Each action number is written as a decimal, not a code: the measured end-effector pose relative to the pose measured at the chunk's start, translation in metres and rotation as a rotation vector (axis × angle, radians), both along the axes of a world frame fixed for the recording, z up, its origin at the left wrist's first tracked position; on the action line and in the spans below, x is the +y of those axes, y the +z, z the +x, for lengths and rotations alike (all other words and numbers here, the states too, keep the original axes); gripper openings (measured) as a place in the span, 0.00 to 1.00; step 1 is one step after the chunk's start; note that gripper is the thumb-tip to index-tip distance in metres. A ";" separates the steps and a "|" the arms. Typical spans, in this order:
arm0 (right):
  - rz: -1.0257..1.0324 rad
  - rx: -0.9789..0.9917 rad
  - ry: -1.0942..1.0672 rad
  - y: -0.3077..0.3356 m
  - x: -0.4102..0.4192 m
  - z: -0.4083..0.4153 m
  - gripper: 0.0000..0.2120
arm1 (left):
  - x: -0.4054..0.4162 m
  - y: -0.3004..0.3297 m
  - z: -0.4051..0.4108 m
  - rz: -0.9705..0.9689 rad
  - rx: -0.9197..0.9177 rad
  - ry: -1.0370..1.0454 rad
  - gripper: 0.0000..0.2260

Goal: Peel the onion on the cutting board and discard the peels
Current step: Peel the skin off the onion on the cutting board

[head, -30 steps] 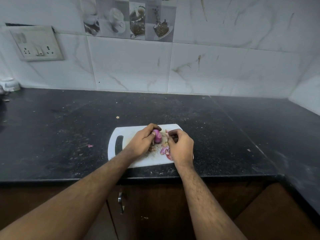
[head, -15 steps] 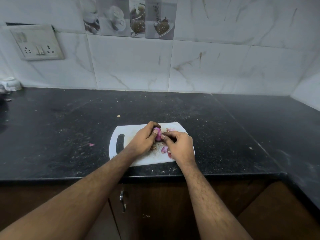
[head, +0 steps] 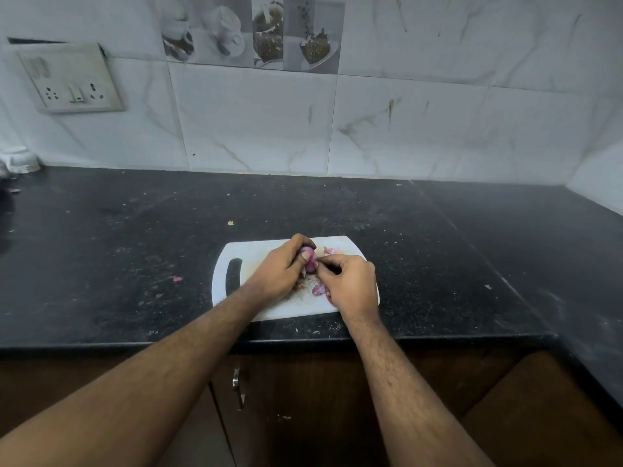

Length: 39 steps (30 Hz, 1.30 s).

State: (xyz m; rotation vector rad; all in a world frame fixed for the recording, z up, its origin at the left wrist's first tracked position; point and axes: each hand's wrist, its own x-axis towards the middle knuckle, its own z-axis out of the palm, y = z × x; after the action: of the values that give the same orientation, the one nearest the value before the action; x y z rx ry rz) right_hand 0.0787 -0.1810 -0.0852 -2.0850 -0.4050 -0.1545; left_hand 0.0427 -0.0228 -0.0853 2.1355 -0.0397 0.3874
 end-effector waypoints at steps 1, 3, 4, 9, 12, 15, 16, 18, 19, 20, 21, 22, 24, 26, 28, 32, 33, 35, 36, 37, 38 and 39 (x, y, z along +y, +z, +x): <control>-0.012 -0.016 -0.005 -0.001 0.001 0.000 0.09 | 0.000 0.000 0.000 -0.001 0.001 -0.001 0.06; -0.025 -0.037 -0.014 0.000 0.001 -0.001 0.11 | 0.001 0.000 0.000 0.014 0.001 -0.007 0.06; -0.024 -0.035 -0.021 0.000 0.001 -0.001 0.12 | 0.001 0.000 0.000 0.022 0.000 -0.009 0.06; -0.072 -0.027 -0.118 -0.001 0.004 0.003 0.10 | 0.000 0.001 -0.001 0.005 0.022 -0.018 0.07; -0.011 -0.033 -0.177 0.000 0.002 0.004 0.08 | 0.002 0.001 0.001 -0.033 0.043 -0.002 0.11; -0.006 -0.062 -0.151 0.000 0.001 0.003 0.13 | 0.001 0.000 0.002 -0.074 0.065 0.014 0.14; -0.015 -0.069 -0.122 0.000 0.001 0.002 0.14 | 0.001 -0.001 0.002 -0.069 0.056 0.015 0.14; -0.015 -0.068 -0.074 -0.001 0.002 0.002 0.14 | 0.001 -0.003 0.004 -0.052 0.025 0.017 0.14; -0.009 -0.062 -0.052 -0.001 0.002 0.002 0.12 | 0.002 -0.004 0.004 -0.049 0.016 0.020 0.14; -0.003 -0.052 -0.027 -0.001 0.002 0.002 0.10 | 0.002 -0.004 0.004 -0.052 0.017 0.027 0.14; -0.003 -0.045 -0.005 0.000 0.002 0.002 0.09 | 0.002 -0.004 0.004 -0.050 0.021 0.037 0.13; -0.007 -0.041 0.007 -0.001 0.002 0.002 0.09 | 0.002 -0.005 0.004 -0.041 0.023 0.051 0.12; -0.010 -0.031 0.005 -0.002 0.002 0.003 0.08 | 0.001 -0.004 0.004 -0.016 0.021 0.070 0.12; -0.003 -0.010 0.005 -0.003 0.002 0.005 0.08 | 0.000 -0.004 0.004 -0.004 0.021 0.071 0.12; -0.009 0.000 0.016 -0.002 0.001 0.004 0.08 | 0.000 -0.004 0.004 -0.004 0.019 0.067 0.11; -0.013 -0.005 0.030 -0.001 0.000 0.003 0.09 | 0.000 -0.004 0.004 0.006 0.025 0.063 0.10; -0.020 -0.006 0.029 0.000 0.001 0.002 0.09 | 0.000 -0.004 0.004 0.001 0.030 0.062 0.10; -0.029 -0.006 0.025 0.000 0.002 0.001 0.08 | -0.001 -0.002 0.003 -0.003 0.038 0.062 0.10; -0.037 -0.008 0.023 0.001 0.002 0.000 0.08 | -0.001 -0.001 0.003 0.000 0.042 0.062 0.09; -0.047 -0.012 0.020 0.002 0.002 -0.001 0.07 | -0.001 -0.001 0.003 -0.001 0.046 0.061 0.09; -0.057 -0.020 0.018 0.001 0.002 -0.002 0.07 | -0.002 0.000 0.003 -0.005 0.048 0.060 0.09; -0.072 -0.029 0.014 0.002 0.002 -0.003 0.07 | -0.002 0.000 0.003 -0.007 0.049 0.058 0.09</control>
State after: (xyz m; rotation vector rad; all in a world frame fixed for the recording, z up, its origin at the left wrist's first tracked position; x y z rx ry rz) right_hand 0.0759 -0.1792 -0.0831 -2.1523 -0.4483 -0.1642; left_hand 0.0453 -0.0248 -0.0850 2.1415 0.0517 0.3684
